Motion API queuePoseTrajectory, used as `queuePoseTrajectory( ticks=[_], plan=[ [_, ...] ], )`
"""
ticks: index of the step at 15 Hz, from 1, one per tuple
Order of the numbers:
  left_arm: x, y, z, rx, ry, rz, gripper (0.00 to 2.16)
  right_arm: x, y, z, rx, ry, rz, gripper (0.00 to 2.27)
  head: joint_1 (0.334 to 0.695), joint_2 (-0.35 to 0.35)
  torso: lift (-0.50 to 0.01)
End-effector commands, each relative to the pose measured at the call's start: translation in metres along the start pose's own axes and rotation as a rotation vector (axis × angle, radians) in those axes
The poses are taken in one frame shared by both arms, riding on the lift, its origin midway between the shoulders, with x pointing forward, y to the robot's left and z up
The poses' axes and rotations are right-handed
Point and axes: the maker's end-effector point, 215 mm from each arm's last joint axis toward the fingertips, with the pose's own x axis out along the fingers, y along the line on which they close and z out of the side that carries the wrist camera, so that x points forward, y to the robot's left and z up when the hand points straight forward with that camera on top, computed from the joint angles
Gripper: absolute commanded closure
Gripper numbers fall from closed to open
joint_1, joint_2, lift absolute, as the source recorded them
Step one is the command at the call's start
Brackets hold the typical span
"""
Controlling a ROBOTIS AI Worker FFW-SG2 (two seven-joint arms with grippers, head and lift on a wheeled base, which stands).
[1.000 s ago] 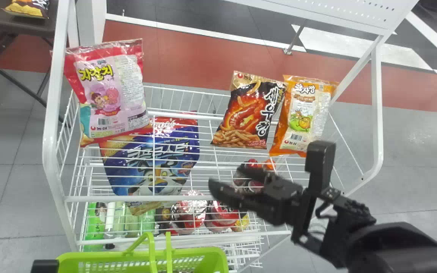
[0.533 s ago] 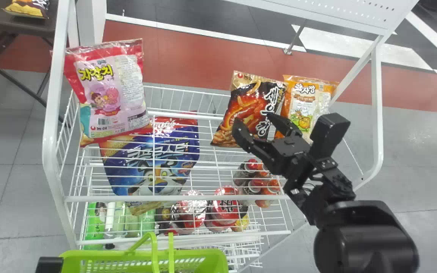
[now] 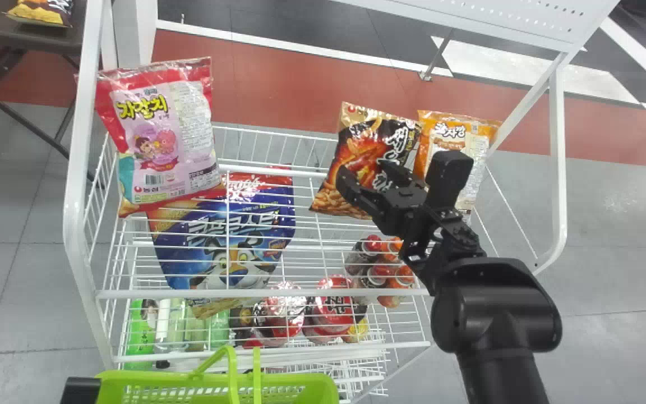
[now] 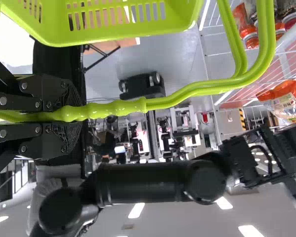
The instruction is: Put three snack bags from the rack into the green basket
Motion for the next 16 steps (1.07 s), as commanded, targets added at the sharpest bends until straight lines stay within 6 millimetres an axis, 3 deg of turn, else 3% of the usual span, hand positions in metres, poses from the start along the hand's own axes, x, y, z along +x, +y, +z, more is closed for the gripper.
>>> queuePoseTrajectory(
  ticks=[1,5,7,10,14,16],
  plan=[
    [0.000,0.001,-0.001,-0.002,0.003,0.002,2.05,-0.003,0.006,-0.010,0.123,0.052,0.059,2.15,0.695,-0.350,0.000],
    [0.002,0.000,0.000,0.005,0.008,0.003,2.05,-0.027,0.026,0.017,0.083,-0.008,0.089,2.22,0.695,-0.350,0.000],
    [0.002,0.001,-0.002,0.001,0.011,0.005,2.05,-0.039,0.019,0.017,0.100,0.000,0.083,2.22,0.695,-0.350,0.000],
    [0.001,-0.001,-0.003,0.003,0.015,0.004,2.05,-0.062,0.028,0.008,0.154,0.055,0.142,2.22,0.695,-0.350,0.000],
    [0.003,-0.003,-0.005,0.003,0.021,0.002,2.05,-0.124,0.055,0.033,0.170,0.062,0.217,2.22,0.695,-0.350,0.000],
    [0.005,-0.003,-0.006,0.004,0.026,0.002,2.05,-0.164,0.074,0.034,0.219,0.156,0.275,2.22,0.695,-0.350,0.000]
  ],
)
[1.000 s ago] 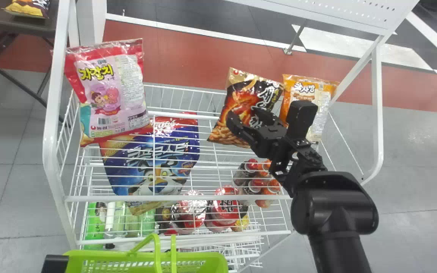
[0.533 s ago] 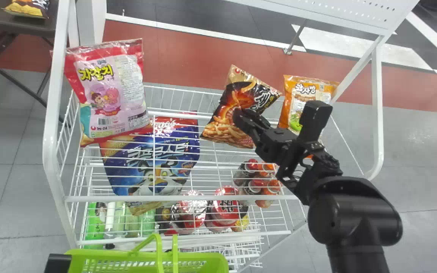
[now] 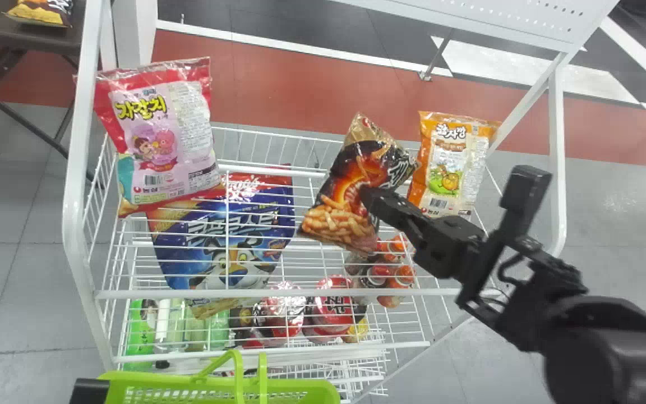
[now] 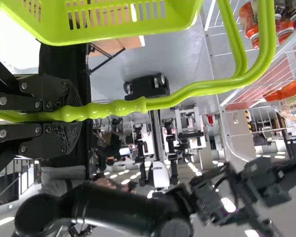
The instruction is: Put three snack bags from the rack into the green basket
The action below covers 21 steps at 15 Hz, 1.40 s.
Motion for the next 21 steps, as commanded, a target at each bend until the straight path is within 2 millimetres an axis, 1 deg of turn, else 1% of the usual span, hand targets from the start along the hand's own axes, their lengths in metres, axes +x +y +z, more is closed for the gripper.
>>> queuePoseTrajectory(
  ticks=[1,3,4,5,7,9,10,13,15,16,18,19,20,21],
  plan=[
    [0.002,-0.001,0.000,0.002,0.004,0.000,2.05,-0.041,0.028,-0.018,0.083,0.144,0.037,2.22,0.695,-0.350,0.000],
    [0.002,0.000,-0.002,0.003,0.009,0.001,2.05,-0.071,0.044,-0.050,0.148,0.302,0.039,2.22,0.695,-0.350,0.000],
    [0.002,-0.001,-0.002,0.005,0.008,0.001,2.05,-0.085,0.052,-0.069,0.185,0.378,0.044,2.22,0.695,-0.350,0.000],
    [0.003,-0.001,-0.001,0.005,0.007,0.000,2.05,-0.093,0.064,-0.076,0.208,0.406,0.072,2.22,0.695,-0.350,0.000],
    [0.004,-0.002,-0.002,0.004,0.007,-0.003,2.05,-0.100,0.081,-0.086,0.242,0.423,0.124,2.22,0.695,-0.350,0.000],
    [0.006,-0.002,-0.001,0.005,-0.002,-0.006,2.05,-0.107,0.096,-0.109,0.278,0.471,0.160,2.22,0.695,-0.350,0.000],
    [0.007,-0.002,-0.001,0.006,-0.001,-0.006,2.05,-0.110,0.101,-0.124,0.292,0.508,0.165,2.22,0.695,-0.350,0.000],
    [0.011,-0.003,-0.001,0.013,0.001,-0.008,2.05,-0.119,0.113,-0.198,0.384,0.668,0.172,2.22,0.695,-0.350,0.000],
    [0.011,-0.003,-0.001,0.015,-0.004,-0.010,2.05,-0.130,0.136,-0.254,0.523,0.782,0.229,2.22,0.695,-0.350,0.000],
    [0.011,-0.003,-0.001,0.015,-0.004,-0.012,2.05,-0.122,0.138,-0.264,0.541,0.772,0.244,2.22,0.695,-0.350,0.000],
    [0.011,-0.003,-0.001,0.014,-0.003,-0.009,2.05,-0.100,0.138,-0.274,0.496,0.737,0.254,2.22,0.695,-0.350,0.000],
    [0.011,-0.004,-0.001,0.016,-0.004,-0.010,2.05,-0.095,0.140,-0.280,0.487,0.752,0.256,2.22,0.695,-0.350,0.000],
    [0.011,-0.004,-0.001,0.016,-0.004,-0.010,2.05,-0.086,0.140,-0.283,0.462,0.743,0.259,2.22,0.695,-0.350,0.000],
    [0.011,-0.004,-0.001,0.018,-0.005,-0.010,2.05,-0.073,0.137,-0.286,0.406,0.723,0.250,2.22,0.695,-0.350,0.000]
  ],
)
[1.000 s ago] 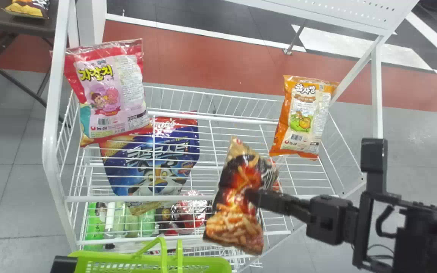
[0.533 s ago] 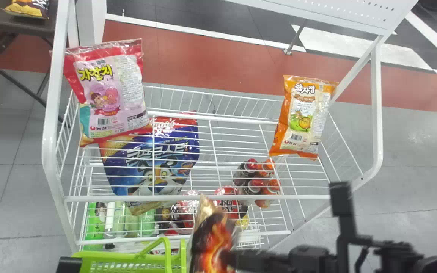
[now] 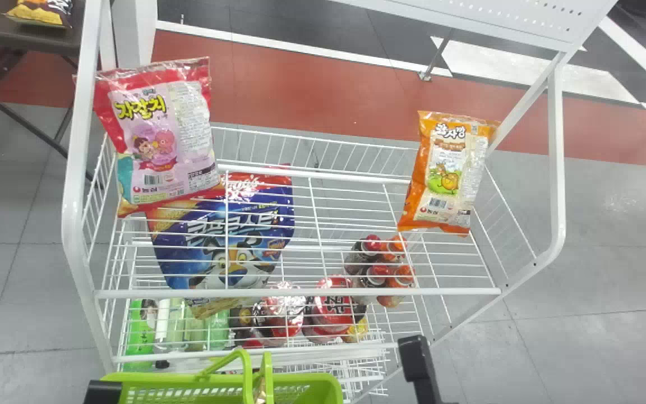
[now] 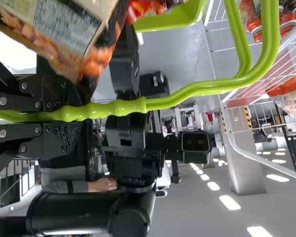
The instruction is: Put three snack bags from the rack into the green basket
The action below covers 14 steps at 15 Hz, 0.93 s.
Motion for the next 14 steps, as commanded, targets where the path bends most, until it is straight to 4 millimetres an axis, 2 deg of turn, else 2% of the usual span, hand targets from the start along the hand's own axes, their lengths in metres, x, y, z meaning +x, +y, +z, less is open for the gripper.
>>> queuePoseTrajectory(
  ticks=[1,3,4,5,6,7,8,9,10,14],
  plan=[
    [-0.001,0.000,0.000,-0.001,0.000,0.001,2.05,0.024,-0.012,0.015,-0.113,-0.035,-0.058,2.22,0.695,-0.350,0.000],
    [-0.002,0.001,0.000,-0.001,0.000,0.002,2.05,0.040,-0.036,0.014,-0.222,-0.001,-0.190,2.22,0.695,-0.350,0.000],
    [-0.002,0.001,0.002,0.001,-0.005,0.002,2.05,0.044,-0.042,0.007,-0.241,0.048,-0.220,2.22,0.695,-0.350,0.000],
    [-0.002,0.001,0.002,0.001,-0.005,0.002,2.05,0.049,-0.039,-0.009,-0.257,0.114,-0.214,2.22,0.695,-0.350,0.000],
    [-0.002,0.001,0.002,0.001,-0.005,0.002,2.05,0.052,-0.034,-0.015,-0.282,0.139,-0.211,2.21,0.695,-0.350,0.000],
    [-0.001,0.000,0.002,0.002,-0.004,0.001,2.05,0.051,-0.028,-0.017,-0.281,0.142,-0.205,1.98,0.695,-0.350,0.000],
    [-0.001,0.001,0.001,-0.001,-0.003,0.001,2.05,0.047,-0.023,-0.015,-0.281,0.134,-0.202,1.52,0.695,-0.350,0.000],
    [-0.001,0.001,0.001,-0.001,-0.003,0.001,2.05,0.038,-0.017,-0.008,-0.286,0.113,-0.202,0.46,0.695,-0.350,0.000],
    [-0.002,0.001,0.001,-0.003,-0.002,0.000,2.05,0.030,-0.009,-0.003,-0.284,0.097,-0.196,0.00,0.695,-0.350,0.000],
    [-0.002,0.001,0.000,-0.004,-0.004,0.002,2.05,-0.019,0.029,0.025,-0.222,0.008,-0.124,0.06,0.695,-0.350,0.000]
  ],
)
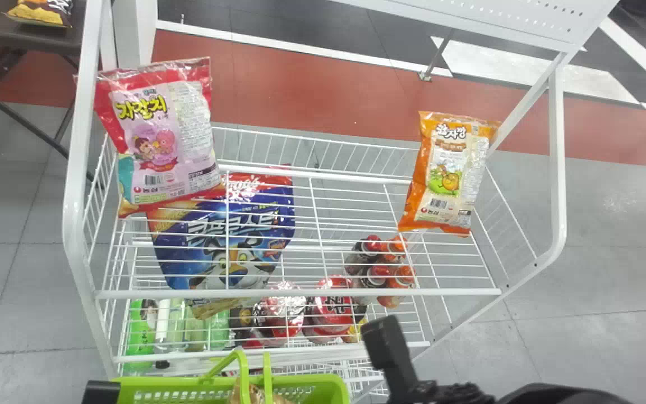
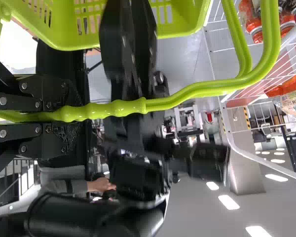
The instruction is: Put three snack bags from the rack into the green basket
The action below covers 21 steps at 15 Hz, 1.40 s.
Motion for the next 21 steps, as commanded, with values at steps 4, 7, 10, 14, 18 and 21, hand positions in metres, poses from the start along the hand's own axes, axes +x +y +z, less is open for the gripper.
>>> queuePoseTrajectory(
  ticks=[4,7,10,14,18,21],
  plan=[
    [0.002,-0.001,-0.002,0.000,0.002,-0.001,2.05,-0.067,-0.018,0.081,-0.007,-0.271,-0.030,0.06,0.695,-0.350,0.000],
    [0.003,-0.001,-0.003,0.001,0.006,-0.001,2.05,-0.104,-0.065,0.154,-0.124,-0.484,-0.179,0.06,0.695,-0.350,0.000],
    [0.003,-0.001,-0.003,0.001,0.007,-0.001,2.05,-0.137,-0.099,0.227,-0.231,-0.712,-0.267,0.06,0.695,-0.350,0.000],
    [0.002,0.000,-0.004,0.001,0.011,0.003,2.05,-0.164,-0.151,0.286,-0.343,-0.867,-0.524,0.06,0.695,-0.350,0.000],
    [0.001,0.000,-0.005,-0.002,0.024,0.009,2.05,-0.196,-0.228,0.291,-0.266,-0.909,-0.767,0.07,0.695,-0.350,0.000],
    [0.000,0.003,-0.005,-0.005,0.028,0.017,2.05,-0.219,-0.276,0.297,-0.218,-0.912,-0.838,0.08,0.695,-0.350,0.000]
  ],
)
